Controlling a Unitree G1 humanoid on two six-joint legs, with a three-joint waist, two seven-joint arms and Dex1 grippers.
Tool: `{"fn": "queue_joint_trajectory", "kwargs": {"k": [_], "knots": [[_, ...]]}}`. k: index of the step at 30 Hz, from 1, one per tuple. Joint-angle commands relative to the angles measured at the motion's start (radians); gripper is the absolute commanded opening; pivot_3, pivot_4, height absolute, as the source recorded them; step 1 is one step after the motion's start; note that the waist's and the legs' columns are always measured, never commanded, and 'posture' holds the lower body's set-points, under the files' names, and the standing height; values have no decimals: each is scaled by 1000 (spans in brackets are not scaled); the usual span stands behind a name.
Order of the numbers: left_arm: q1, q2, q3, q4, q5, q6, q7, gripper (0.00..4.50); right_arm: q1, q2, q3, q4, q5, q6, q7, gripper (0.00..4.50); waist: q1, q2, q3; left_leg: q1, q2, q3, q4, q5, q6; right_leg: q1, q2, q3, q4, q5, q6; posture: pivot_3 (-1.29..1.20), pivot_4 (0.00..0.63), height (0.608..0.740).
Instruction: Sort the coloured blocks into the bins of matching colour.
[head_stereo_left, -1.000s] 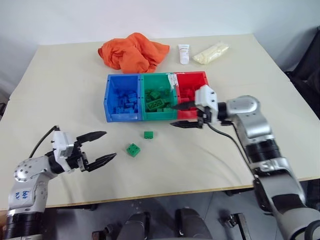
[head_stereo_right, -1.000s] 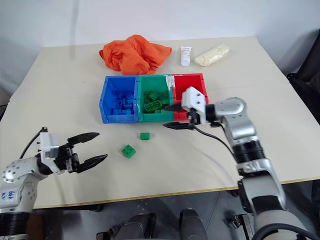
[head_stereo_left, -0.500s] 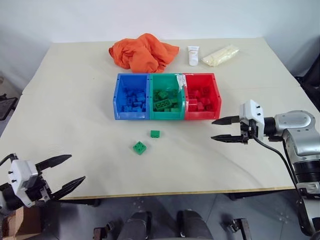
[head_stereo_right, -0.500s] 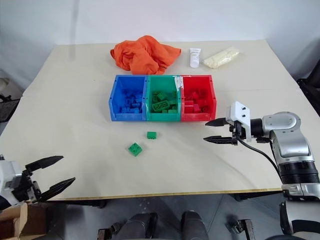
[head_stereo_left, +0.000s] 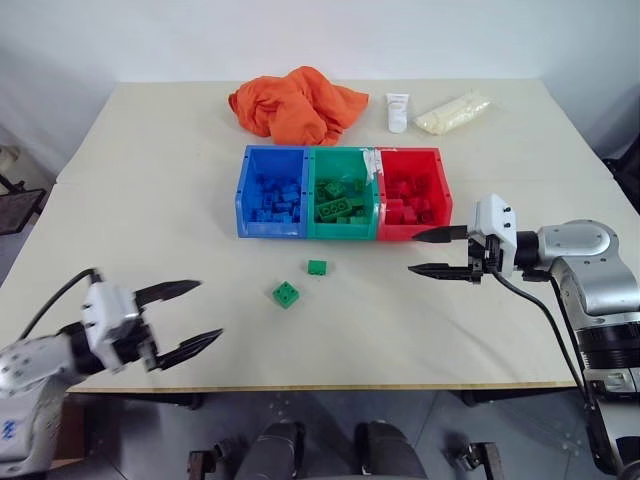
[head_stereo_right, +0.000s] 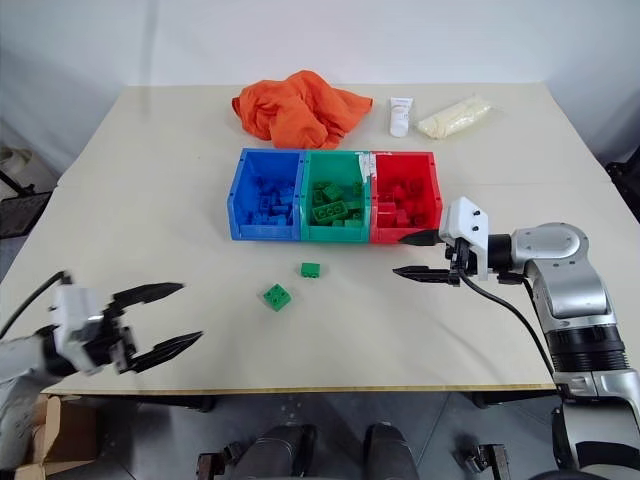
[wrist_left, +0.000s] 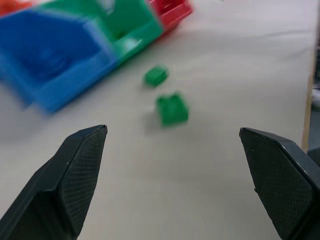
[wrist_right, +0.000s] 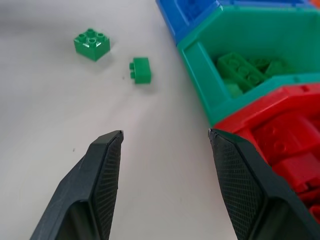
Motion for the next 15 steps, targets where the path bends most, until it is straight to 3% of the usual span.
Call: {"fn": "queue_joint_trajectory", "kwargs": {"k": [1, 10, 15], "knots": [[-121, -12, -126, 11, 66, 66, 53, 4500, 30, -3, -46, -79, 31, 14, -45, 2828, -2, 0, 0, 0, 0, 0, 0, 0, 0, 0, 0, 0, 4, 0, 0, 0, 150, 740], [-307, -28, -319, 187, 171, 97, 12, 4500, 147, -13, -99, -216, 59, 65, -146, 2828, -4, 0, 0, 0, 1, 0, 0, 0, -1, -2, 1, 0, 7, 0, 0, 0, 150, 740], [-399, -101, -381, 356, 256, 16, 34, 4500, 212, -20, -137, -286, 73, 95, -201, 2828, 6, 0, 0, 0, -1, 0, 3, 0, 0, -1, 1, 0, 7, 0, 0, 0, 150, 740]]}}
